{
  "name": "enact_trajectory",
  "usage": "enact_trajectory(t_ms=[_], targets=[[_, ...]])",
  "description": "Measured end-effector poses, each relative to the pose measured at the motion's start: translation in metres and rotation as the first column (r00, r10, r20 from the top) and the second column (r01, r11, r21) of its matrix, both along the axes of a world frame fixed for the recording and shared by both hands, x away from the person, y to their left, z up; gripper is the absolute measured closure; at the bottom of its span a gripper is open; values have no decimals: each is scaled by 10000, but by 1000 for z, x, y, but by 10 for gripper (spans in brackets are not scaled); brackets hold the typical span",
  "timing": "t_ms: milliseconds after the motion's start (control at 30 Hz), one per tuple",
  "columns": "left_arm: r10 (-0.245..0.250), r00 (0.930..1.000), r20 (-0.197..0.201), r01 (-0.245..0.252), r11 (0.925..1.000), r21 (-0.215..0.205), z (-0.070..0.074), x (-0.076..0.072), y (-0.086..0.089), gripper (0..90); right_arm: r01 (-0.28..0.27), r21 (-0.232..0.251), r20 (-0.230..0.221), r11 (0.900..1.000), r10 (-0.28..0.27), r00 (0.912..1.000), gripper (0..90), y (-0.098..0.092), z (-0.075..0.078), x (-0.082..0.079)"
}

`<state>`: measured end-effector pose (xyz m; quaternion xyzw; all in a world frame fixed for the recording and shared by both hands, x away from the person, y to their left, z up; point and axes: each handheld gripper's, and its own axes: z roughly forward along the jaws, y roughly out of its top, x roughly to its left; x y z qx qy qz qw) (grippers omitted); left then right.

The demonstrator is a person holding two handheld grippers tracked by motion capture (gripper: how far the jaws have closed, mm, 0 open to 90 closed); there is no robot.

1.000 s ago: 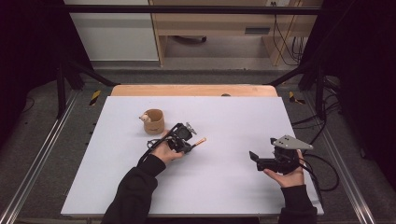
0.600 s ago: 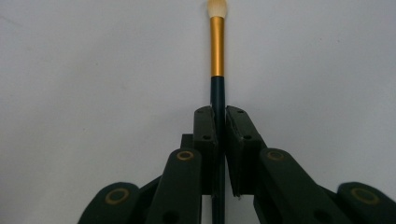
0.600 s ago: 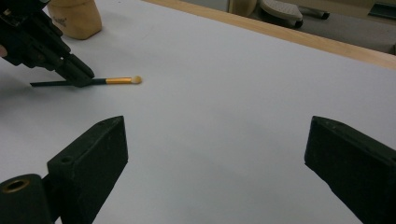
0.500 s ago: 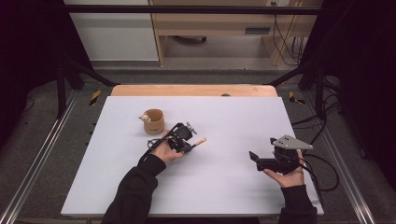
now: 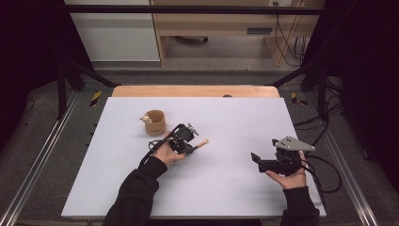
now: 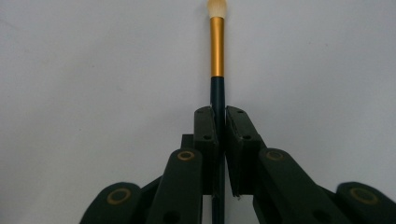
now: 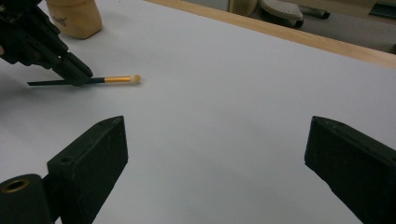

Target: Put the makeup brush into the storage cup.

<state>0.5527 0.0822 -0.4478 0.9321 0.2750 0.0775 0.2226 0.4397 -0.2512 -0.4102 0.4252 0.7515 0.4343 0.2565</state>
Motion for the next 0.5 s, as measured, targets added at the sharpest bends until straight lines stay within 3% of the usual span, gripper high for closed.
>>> enact_trajectory(t_ms=[300,500], targets=[[-15,9991,431,30,9994,-339,16,-11,3,830,-11,-2,-47,10000,11,10000,62,1,-1,0],[-44,9965,834,110,9968,-790,28,-24,5,829,-49,33,-65,10000,49,10000,62,2,-1,0]])
